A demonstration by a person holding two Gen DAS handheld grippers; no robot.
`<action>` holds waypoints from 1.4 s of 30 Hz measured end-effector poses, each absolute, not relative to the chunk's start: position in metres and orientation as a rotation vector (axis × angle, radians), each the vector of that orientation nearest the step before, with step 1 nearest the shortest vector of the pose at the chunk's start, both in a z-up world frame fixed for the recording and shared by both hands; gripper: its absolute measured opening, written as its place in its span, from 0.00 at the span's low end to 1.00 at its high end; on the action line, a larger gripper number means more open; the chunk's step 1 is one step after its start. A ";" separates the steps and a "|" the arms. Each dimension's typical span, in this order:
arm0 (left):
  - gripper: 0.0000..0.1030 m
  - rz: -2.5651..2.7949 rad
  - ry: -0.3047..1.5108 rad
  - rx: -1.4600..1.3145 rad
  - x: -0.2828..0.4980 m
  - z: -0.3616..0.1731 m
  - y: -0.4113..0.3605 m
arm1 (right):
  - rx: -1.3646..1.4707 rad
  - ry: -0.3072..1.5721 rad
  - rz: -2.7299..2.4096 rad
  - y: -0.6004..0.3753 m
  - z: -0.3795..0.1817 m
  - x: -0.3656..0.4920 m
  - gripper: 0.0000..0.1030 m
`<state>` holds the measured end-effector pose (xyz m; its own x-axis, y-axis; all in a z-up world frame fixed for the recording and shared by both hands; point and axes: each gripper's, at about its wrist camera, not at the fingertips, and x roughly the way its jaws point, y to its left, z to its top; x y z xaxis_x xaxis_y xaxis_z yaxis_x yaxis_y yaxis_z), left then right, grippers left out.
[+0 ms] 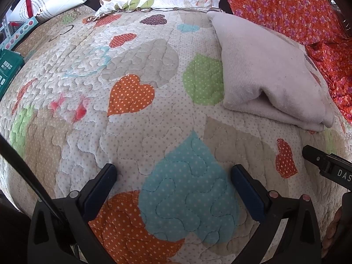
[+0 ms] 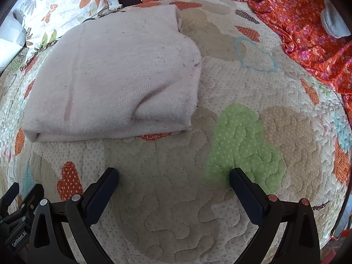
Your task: Fold small clothes
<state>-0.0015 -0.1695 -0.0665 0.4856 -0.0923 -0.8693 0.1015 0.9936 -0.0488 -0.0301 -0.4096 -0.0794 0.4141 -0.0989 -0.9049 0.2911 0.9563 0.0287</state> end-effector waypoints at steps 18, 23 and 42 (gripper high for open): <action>1.00 -0.118 1.077 0.006 0.002 -0.067 -0.168 | 0.177 1.122 -0.263 -0.403 -0.079 -0.032 1.00; 1.00 -0.117 1.073 0.004 0.002 -0.067 -0.168 | 0.174 1.119 -0.264 -0.403 -0.079 -0.032 1.00; 1.00 -0.100 1.055 -0.006 -0.001 -0.066 -0.170 | 0.174 1.119 -0.265 -0.403 -0.079 -0.032 1.00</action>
<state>-0.0005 -0.1697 -0.0658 0.4891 -0.0855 -0.8680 0.0797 0.9954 -0.0531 -0.0316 -0.4026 -0.0787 0.4098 -0.1220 -0.9040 0.2957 0.9553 0.0052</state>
